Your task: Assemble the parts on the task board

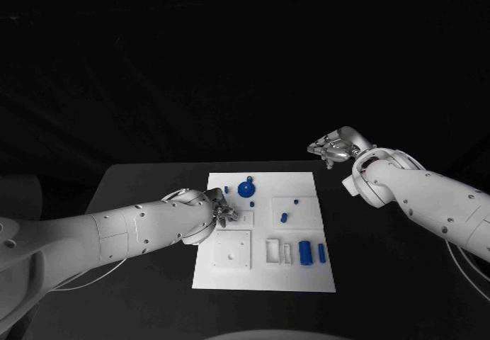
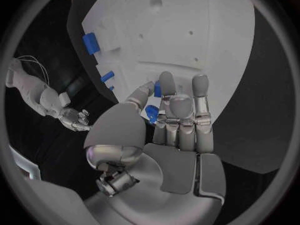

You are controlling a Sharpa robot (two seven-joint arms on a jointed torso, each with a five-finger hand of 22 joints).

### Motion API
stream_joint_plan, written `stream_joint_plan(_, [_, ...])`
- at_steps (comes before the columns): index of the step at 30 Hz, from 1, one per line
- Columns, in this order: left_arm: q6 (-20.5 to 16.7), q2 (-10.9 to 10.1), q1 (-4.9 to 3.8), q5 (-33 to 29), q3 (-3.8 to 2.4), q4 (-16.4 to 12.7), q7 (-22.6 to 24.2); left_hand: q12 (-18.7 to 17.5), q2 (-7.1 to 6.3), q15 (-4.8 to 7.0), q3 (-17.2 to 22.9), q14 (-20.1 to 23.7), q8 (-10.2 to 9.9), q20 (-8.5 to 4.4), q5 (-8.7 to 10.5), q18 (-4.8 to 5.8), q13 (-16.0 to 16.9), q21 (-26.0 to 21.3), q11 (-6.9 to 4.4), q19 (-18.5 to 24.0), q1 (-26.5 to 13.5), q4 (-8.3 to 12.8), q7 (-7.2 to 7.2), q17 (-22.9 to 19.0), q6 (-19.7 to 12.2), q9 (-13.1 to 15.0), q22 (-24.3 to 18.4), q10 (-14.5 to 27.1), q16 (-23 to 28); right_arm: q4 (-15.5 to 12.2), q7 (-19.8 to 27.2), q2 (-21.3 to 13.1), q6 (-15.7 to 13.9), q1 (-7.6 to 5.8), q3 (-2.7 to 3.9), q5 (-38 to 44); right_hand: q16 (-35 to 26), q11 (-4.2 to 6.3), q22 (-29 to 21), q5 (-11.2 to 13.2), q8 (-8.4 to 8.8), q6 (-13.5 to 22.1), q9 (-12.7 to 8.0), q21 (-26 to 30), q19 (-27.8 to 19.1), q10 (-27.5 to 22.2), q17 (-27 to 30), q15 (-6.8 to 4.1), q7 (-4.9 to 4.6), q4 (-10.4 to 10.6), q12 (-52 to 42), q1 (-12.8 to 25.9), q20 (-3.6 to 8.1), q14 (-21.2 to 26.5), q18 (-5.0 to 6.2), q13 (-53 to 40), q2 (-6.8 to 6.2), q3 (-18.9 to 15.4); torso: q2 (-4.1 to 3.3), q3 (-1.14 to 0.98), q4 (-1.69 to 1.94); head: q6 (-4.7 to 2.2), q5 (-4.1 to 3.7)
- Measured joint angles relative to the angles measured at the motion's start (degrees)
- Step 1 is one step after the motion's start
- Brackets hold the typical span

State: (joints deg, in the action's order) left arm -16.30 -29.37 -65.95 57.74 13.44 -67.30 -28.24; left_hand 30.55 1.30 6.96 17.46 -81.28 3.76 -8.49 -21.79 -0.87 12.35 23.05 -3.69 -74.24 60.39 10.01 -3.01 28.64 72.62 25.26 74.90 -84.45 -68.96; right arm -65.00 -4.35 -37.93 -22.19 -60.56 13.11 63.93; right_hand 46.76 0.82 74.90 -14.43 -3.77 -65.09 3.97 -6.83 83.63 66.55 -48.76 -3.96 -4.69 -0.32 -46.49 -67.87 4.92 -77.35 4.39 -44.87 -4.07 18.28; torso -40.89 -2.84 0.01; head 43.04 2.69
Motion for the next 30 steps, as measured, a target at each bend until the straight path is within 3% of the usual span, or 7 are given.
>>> stream_joint_plan(9, [0.2, 0.2, 0.0, 0.6, 0.01, 0.3, -0.1, 0.6, 0.8, 0.22, 0.2, 0.0, 0.0, 0.0, 2.11, 0.0, 0.3, -0.2, 0.0, 0.0, -0.8, -0.2, 0.14, 0.0, 0.1, 0.7, 0.0, 0.0, -0.3, 0.0, 0.0, 0.0, 0.1, 0.02, 0.0, 0.0, 0.0, 0.0, 0.0, 0.0, 0.0, 0.0, 0.0, 0.0, 0.0, 0.0, 0.0, 0.0, 0.0, 0.0, 0.0, 0.0, 0.0, 0.0, 0.0, 0.0, 0.0, 0.0, 0.01, -0.01, -0.03, -0.05, 0.02])
stream_joint_plan(30, [1.5, 0.6, -0.08, 1.7, -0.07, 0.6, -0.4, 3.0, 1.61, 0.19, 0.2, 0.0, -0.1, 0.2, 2.56, 0.0, 1.1, -0.2, 0.09, -0.2, -1.6, -0.2, 0.05, 2.8, 0.3, 2.2, 0.0, -0.1, -2.5, 0.4, -0.3, 0.3, 0.6, 0.23, 0.0, 0.0, 0.0, 0.0, 0.0, 0.0, 0.0, 0.0, 0.0, 0.3, 0.0, 0.0, 0.0, 0.0, 0.01, 0.0, 0.0, 0.2, 0.0, 0.0, 0.0, 0.0, -0.23, 0.0, 0.0, -0.02, -0.02, 0.21, -0.01])
